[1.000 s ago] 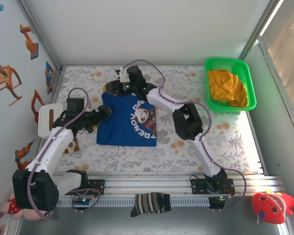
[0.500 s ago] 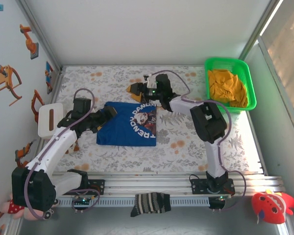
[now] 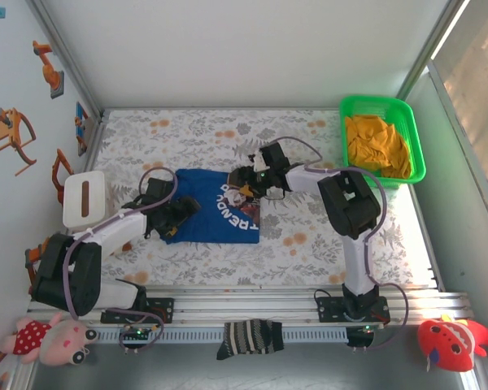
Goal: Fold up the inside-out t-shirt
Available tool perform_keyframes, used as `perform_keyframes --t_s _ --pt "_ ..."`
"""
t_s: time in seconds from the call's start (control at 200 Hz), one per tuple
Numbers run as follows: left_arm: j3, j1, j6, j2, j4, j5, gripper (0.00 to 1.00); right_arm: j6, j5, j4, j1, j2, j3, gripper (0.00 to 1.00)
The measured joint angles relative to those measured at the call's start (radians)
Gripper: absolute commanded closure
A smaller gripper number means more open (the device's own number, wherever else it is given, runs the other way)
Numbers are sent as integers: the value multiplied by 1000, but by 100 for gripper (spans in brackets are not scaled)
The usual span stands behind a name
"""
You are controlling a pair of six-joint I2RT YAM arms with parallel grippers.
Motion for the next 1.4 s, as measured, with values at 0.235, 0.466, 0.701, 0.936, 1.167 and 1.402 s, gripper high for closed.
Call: perform_keyframes --t_s 0.235,0.466,0.701,0.936,1.167,1.402 --pt "189 -2 47 207 20 12 5 102 119 120 -41 -191 -285 32" --pt "630 -11 175 581 -26 132 5 322 276 370 -36 -463 -684 27" --pt "1057 -4 266 853 -108 197 2 257 461 -8 22 -721 -642 1" --pt "966 24 259 696 -82 209 1 -37 606 -291 9 -833 -355 26" --pt "606 -76 141 343 50 206 0 -248 442 -340 -28 -585 -267 100" --pt "380 -261 45 279 148 151 0 -285 333 -315 -39 -408 -302 100"
